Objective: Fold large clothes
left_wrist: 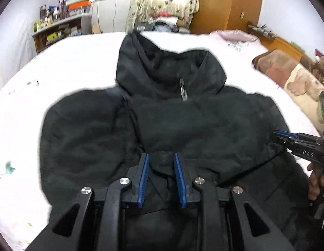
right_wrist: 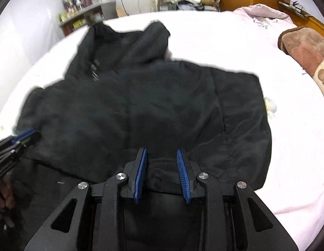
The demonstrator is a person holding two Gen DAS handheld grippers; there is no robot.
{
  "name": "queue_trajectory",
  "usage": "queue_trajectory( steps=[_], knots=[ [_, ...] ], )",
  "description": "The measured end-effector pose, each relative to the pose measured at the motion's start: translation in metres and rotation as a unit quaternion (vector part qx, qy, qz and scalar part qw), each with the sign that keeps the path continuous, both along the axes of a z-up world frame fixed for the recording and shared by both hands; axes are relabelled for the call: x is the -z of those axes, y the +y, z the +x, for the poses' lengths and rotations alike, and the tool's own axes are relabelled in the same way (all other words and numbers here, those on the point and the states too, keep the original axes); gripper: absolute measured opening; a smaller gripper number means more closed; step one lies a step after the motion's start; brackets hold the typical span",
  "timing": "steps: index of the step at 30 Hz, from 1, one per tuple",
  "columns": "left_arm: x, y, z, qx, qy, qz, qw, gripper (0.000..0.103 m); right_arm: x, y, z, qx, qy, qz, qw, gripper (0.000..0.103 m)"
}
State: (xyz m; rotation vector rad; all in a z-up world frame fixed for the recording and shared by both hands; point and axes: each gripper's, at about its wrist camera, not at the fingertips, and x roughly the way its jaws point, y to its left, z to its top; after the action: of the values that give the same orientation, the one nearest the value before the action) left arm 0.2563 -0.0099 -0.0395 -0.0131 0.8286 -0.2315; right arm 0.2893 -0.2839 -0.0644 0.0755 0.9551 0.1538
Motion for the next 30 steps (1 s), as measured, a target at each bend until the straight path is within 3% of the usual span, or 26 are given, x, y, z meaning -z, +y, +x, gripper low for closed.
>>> queue_trajectory(
  steps=[6, 9, 15, 23, 30],
  knots=[
    [-0.035, 0.024, 0.002, -0.013, -0.019, -0.006, 0.9997, 0.030, -0.033, 0.006, -0.001, -0.012, -0.029, 0.007, 0.999, 0.032],
    [-0.049, 0.031, 0.008, -0.014, -0.026, -0.018, 0.9994, 0.044, -0.046, 0.008, 0.004, -0.015, -0.040, 0.013, 0.999, 0.048],
    [-0.065, 0.027, 0.033, 0.001, -0.034, -0.010, 0.9994, 0.055, -0.067, 0.017, 0.028, -0.032, -0.050, 0.017, 0.998, 0.049],
    [-0.074, 0.021, 0.104, 0.012, -0.038, 0.010, 0.9992, 0.060, -0.080, 0.023, 0.094, -0.029, -0.054, 0.024, 0.998, 0.049],
    [-0.053, 0.029, 0.190, -0.026, -0.007, 0.005, 0.9996, 0.060, -0.069, 0.020, 0.172, -0.027, -0.030, 0.046, 0.998, 0.049]
  ],
)
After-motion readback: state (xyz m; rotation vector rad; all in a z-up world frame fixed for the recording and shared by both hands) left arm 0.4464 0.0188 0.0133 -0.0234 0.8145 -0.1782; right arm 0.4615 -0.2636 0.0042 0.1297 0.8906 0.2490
